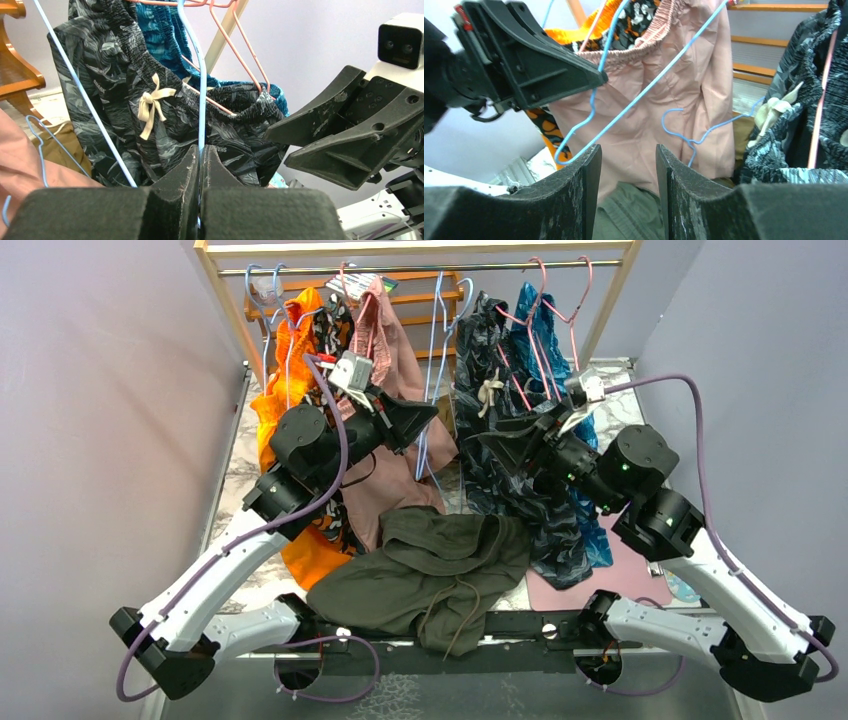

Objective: Place the shorts on the hanger
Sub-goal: Pick up the hanger from the clothesline.

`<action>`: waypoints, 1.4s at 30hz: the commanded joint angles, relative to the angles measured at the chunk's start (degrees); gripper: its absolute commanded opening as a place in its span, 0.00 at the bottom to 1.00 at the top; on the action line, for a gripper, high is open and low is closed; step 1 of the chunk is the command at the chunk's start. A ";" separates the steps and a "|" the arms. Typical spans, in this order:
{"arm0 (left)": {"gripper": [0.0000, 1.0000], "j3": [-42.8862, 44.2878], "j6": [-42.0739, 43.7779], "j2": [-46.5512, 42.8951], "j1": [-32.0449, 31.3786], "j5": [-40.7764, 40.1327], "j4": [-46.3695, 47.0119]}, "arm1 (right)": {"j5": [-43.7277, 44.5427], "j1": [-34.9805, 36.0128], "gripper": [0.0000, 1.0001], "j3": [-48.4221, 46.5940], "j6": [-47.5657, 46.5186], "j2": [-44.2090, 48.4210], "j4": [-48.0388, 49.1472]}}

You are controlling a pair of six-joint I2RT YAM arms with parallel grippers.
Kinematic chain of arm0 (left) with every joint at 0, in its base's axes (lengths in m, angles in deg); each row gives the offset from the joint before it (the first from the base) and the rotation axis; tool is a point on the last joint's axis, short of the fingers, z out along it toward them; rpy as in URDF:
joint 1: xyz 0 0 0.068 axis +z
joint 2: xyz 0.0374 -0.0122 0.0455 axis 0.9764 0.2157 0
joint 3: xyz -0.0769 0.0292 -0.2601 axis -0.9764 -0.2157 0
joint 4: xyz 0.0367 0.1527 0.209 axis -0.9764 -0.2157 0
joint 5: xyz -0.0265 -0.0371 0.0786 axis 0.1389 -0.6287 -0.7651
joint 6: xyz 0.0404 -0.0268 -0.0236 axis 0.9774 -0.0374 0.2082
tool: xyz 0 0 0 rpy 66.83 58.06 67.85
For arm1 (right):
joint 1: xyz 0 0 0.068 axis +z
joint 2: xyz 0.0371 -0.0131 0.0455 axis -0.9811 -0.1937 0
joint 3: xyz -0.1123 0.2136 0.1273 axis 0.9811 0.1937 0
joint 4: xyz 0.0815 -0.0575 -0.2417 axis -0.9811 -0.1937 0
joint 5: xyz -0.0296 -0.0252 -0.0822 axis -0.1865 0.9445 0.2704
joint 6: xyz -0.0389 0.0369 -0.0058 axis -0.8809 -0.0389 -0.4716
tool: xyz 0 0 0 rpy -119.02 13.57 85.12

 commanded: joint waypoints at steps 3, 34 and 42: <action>0.00 -3.93 -5.52 -1.02 -0.65 2.63 9.63 | -2.36 -0.15 0.50 2.93 7.20 0.04 13.65; 0.00 -13.67 2.72 -4.30 -15.71 -19.13 14.92 | 15.86 -0.13 0.52 -3.59 16.08 -13.41 19.31; 0.00 -15.15 1.99 -5.03 -16.30 -19.17 15.11 | 15.97 -0.14 0.49 -5.12 15.51 -15.88 21.57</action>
